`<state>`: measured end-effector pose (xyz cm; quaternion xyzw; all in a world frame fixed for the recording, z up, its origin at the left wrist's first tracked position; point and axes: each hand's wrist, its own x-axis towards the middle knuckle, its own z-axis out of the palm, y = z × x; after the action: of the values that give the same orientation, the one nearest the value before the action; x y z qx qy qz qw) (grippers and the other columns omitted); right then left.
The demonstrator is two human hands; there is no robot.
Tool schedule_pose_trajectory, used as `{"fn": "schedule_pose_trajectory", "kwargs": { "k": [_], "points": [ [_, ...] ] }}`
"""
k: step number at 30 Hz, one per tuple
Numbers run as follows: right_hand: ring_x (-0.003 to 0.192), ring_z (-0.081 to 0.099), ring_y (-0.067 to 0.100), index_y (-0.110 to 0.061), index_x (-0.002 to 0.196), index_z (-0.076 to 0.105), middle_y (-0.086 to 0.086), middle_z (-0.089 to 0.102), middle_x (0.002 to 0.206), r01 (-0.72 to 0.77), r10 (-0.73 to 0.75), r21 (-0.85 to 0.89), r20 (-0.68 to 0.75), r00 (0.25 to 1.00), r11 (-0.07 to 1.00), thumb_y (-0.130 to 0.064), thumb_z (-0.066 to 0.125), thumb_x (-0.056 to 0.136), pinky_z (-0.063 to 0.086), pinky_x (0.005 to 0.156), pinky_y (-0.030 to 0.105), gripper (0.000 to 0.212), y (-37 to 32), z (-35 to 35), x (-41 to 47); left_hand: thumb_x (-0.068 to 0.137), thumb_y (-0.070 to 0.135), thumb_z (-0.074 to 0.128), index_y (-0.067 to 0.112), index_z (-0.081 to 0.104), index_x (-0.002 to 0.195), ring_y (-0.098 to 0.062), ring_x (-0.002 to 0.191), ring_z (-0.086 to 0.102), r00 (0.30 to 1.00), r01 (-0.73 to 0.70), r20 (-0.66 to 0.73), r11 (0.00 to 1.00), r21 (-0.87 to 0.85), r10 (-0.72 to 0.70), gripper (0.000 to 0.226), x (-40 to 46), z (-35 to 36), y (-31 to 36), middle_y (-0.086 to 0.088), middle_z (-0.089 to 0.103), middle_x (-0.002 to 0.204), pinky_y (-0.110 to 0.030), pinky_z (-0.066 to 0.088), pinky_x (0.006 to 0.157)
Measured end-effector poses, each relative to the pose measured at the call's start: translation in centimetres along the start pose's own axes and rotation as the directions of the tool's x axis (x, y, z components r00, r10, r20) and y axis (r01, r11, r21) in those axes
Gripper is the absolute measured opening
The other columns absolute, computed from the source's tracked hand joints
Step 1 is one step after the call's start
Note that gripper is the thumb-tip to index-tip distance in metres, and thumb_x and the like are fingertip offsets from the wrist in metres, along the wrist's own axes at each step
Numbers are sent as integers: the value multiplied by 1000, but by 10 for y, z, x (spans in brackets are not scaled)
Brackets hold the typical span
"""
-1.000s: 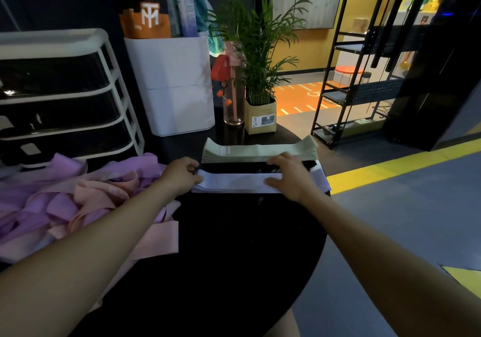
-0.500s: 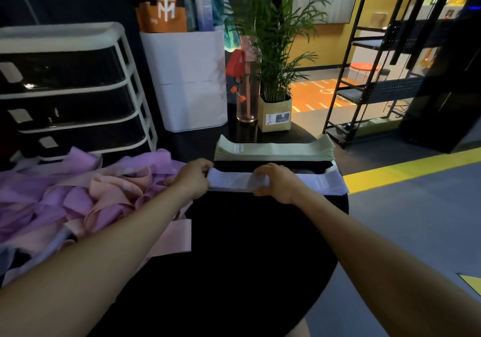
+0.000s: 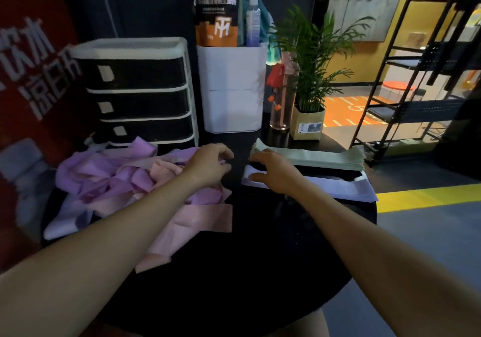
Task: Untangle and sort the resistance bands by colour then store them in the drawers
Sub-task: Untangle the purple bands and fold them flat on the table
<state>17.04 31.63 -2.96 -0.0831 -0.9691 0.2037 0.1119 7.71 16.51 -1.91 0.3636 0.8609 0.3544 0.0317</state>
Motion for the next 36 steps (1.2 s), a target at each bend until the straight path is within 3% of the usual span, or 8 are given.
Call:
{"fn": "schedule_pose_trajectory", "kwargs": {
  "k": [2,4,10,16,21,27,31,36],
  "points": [
    [118,50,25,-10,129,53,11,53,128,29,-29,18,8,1000,999,-25,69,83,35,94,24,51,-19,6,0,86,15,61,19,64,99,-17,84,62,998,31,-53,1000,-1,-31,14,-15,-17,-11,4,63,90,-26,50,65],
    [116,50,28,-10,126,56,13,54,125,59,-60,17,17,998,998,-24,70,82,35,94,27,48,-37,14,2,83,11,60,22,62,89,-19,83,65,992,71,-107,997,-11,-72,13,-30,-32,-24,6,65,84,-30,52,73],
    [108,54,28,-10,119,61,13,55,117,117,-119,57,34,992,991,-23,71,80,41,91,31,42,-95,39,6,82,12,59,21,69,95,-11,87,60,966,132,-237,986,106,-104,19,-77,-71,-69,7,65,92,-21,38,68],
    [99,55,29,-18,99,67,7,60,103,196,-197,46,31,980,980,-37,58,79,43,77,36,29,-141,73,13,83,10,58,13,69,95,-25,97,61,923,164,-363,984,75,-127,17,-121,-93,-118,-3,64,104,-32,46,77],
    [100,52,23,-7,99,67,8,59,104,317,-320,89,16,947,944,-21,65,82,40,87,32,22,-175,101,17,83,12,68,14,66,98,-16,95,56,925,176,-348,983,46,-149,15,-156,-97,-152,1,56,101,-19,39,75],
    [74,46,15,-13,90,68,3,50,84,384,-387,60,58,920,921,-19,66,78,43,72,30,15,-188,116,22,67,34,82,22,64,101,-6,99,51,961,124,-258,988,88,-97,41,-183,-91,-174,10,57,105,-24,43,82],
    [90,55,22,-17,100,71,7,63,97,373,-367,-39,112,923,927,-16,61,82,46,77,32,20,-185,121,25,77,22,75,16,65,104,-9,95,54,954,134,-284,986,102,-100,29,-185,-88,-177,5,60,102,-23,42,77],
    [72,51,9,-16,98,74,5,68,91,327,-327,12,111,939,945,-18,63,85,34,59,14,17,-181,111,24,86,2,61,8,68,99,-11,93,60,942,94,-323,996,-2,-89,16,-177,-90,-170,1,66,98,-14,42,77]
  ]
}}
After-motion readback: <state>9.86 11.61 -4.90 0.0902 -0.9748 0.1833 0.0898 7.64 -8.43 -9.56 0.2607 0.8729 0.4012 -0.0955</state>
